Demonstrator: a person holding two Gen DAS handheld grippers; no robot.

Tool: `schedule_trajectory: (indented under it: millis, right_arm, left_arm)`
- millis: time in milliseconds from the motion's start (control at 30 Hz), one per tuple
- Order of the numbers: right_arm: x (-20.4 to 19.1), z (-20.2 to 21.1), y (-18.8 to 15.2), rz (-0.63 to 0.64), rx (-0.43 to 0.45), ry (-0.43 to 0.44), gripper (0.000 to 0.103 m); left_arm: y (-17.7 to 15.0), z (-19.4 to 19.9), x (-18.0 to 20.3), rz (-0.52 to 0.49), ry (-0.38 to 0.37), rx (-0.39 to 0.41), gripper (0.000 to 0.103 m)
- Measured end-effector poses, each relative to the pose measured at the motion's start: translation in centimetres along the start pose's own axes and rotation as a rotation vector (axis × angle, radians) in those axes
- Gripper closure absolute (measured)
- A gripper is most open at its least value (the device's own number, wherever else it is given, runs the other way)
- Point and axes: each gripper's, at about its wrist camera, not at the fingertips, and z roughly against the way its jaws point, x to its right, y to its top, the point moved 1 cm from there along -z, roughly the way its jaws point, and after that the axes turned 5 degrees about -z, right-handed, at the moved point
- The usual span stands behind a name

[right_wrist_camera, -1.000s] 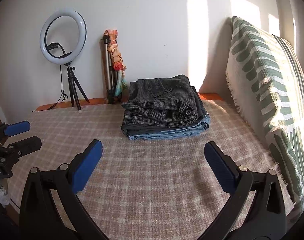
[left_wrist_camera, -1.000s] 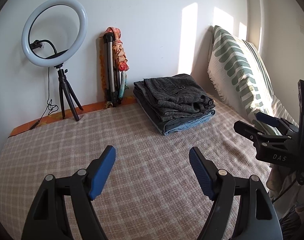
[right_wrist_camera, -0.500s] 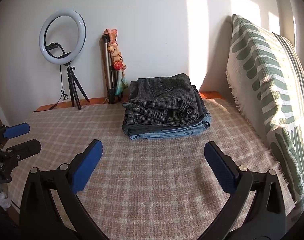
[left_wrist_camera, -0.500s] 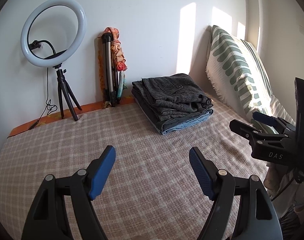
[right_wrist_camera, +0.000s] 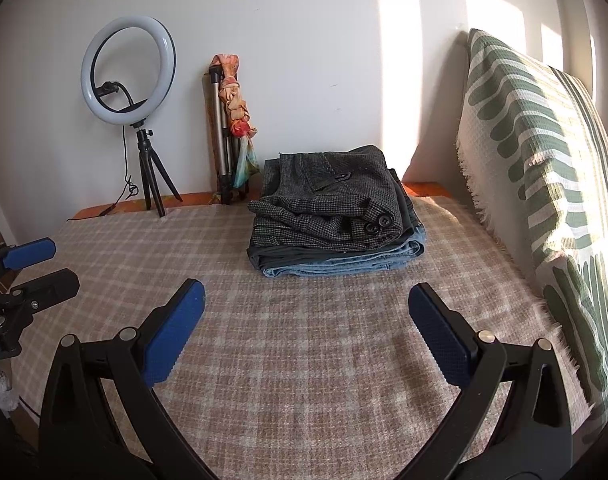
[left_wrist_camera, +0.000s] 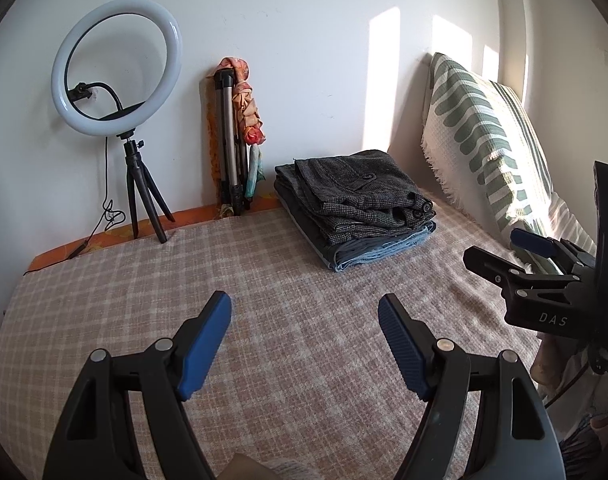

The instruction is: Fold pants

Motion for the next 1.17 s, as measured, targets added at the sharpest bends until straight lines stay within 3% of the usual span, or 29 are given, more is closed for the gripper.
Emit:
schedule_trajectory:
  millis: [133,200,1167]
  right_arm:
    - [-0.05,0.02,0.00,0.000,0.000,0.002,0.000]
    - [-0.04,0.02,0.02,0.000,0.000,0.001,0.000]
    - [-0.17,-0.58,0.00,0.012,-0.015,0.011,0.000]
  left_arm:
    - [-0.02,-0.18,0.05,0.003,0.013,-0.016,0.028]
    - [-0.05,-0.24,0.09,0.004,0.015,-0.019,0.022]
    - [-0.16,0.51,-0.27,0.004,0.041,0.011,0.021]
